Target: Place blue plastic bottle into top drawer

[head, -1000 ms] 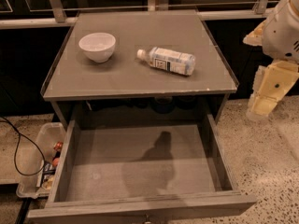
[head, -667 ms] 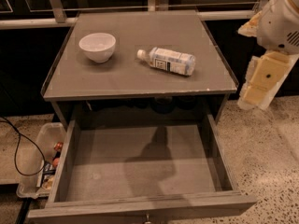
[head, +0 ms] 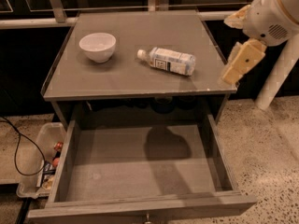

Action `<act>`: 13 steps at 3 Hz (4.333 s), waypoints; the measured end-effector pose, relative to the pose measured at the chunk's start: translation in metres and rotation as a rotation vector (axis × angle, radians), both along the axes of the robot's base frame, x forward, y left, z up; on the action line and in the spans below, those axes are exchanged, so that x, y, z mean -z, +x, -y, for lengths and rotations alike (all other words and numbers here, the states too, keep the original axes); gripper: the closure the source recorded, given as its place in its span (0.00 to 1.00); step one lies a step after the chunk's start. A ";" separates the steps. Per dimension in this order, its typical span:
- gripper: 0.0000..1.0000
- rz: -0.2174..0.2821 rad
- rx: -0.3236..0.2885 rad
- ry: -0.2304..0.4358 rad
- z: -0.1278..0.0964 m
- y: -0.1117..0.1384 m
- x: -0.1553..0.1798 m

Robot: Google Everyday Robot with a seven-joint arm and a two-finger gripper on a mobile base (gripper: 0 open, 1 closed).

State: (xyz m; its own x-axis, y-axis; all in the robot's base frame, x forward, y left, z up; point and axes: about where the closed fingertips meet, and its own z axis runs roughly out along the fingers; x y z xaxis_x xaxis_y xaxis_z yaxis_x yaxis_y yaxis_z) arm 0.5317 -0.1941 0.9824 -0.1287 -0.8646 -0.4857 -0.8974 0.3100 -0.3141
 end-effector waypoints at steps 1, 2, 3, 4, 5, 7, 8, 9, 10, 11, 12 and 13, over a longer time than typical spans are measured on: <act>0.00 0.017 -0.024 0.088 -0.014 0.040 0.006; 0.00 0.011 -0.057 0.114 -0.036 0.077 0.015; 0.00 -0.015 -0.067 0.106 -0.057 0.110 0.033; 0.00 -0.038 -0.049 0.089 -0.068 0.138 0.056; 0.00 -0.064 -0.028 0.078 -0.075 0.157 0.078; 0.00 -0.140 0.006 0.066 -0.080 0.170 0.120; 0.19 -0.140 0.006 0.066 -0.080 0.170 0.120; 0.42 -0.141 0.006 0.066 -0.080 0.170 0.120; 0.66 -0.141 0.006 0.066 -0.080 0.170 0.120; 0.89 -0.141 0.006 0.066 -0.080 0.170 0.121; 1.00 -0.142 0.004 0.065 -0.080 0.169 0.122; 1.00 -0.147 -0.011 0.067 -0.074 0.145 0.126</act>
Offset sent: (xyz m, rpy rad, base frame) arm 0.1215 0.0626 -0.0244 0.1427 -0.0088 0.0945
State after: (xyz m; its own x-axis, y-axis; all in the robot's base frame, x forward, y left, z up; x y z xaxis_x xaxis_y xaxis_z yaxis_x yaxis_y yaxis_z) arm 0.6763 -0.1201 0.8566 -0.1934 -0.8326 -0.5191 -0.9357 0.3156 -0.1576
